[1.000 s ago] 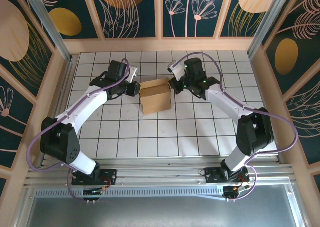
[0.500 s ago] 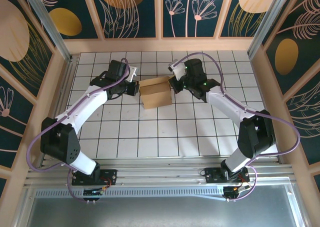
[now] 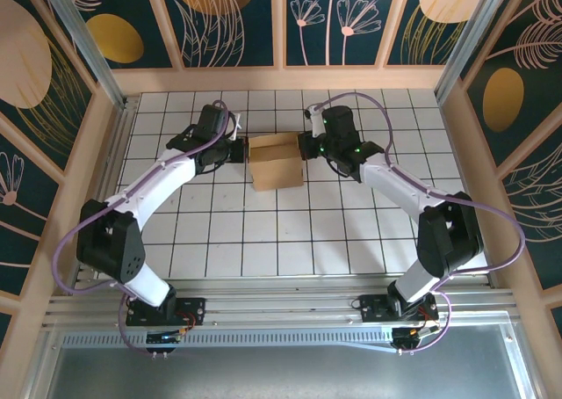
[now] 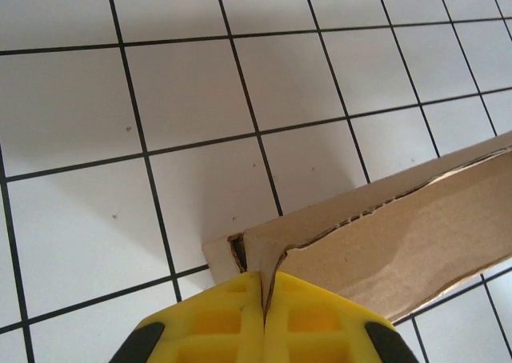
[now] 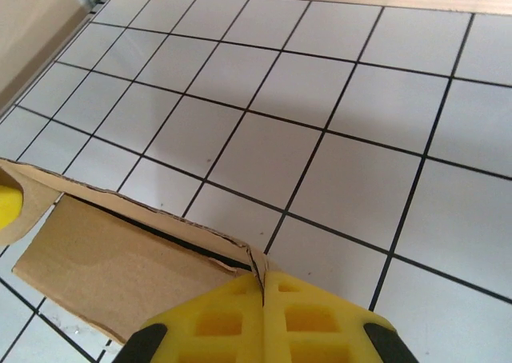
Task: Fold the paper box
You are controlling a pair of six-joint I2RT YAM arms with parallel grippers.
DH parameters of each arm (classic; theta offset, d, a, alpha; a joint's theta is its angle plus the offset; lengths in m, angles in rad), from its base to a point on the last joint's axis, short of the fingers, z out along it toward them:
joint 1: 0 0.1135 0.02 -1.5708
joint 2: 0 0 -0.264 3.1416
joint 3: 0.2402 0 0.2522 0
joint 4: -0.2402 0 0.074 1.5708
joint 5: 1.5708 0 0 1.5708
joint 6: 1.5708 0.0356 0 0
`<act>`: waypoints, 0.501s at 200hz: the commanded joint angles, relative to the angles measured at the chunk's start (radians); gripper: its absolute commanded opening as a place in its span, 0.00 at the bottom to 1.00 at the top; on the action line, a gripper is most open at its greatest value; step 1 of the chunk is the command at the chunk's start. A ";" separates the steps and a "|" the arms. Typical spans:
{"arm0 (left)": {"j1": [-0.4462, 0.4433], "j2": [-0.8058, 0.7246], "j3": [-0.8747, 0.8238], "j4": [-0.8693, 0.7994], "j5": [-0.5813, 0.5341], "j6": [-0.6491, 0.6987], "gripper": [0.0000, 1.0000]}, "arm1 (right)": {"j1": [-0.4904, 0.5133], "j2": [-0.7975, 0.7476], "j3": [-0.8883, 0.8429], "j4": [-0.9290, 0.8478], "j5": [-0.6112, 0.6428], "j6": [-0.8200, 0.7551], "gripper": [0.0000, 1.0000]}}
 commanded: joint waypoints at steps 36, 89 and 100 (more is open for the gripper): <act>-0.012 0.041 0.032 0.025 -0.037 -0.072 0.01 | 0.042 0.014 -0.060 0.073 0.096 0.141 0.00; -0.019 0.035 0.000 0.048 -0.038 -0.094 0.00 | 0.055 0.014 -0.097 0.112 0.178 0.251 0.00; -0.021 0.031 -0.011 0.056 -0.039 -0.101 0.00 | 0.060 0.014 -0.104 0.122 0.197 0.266 0.00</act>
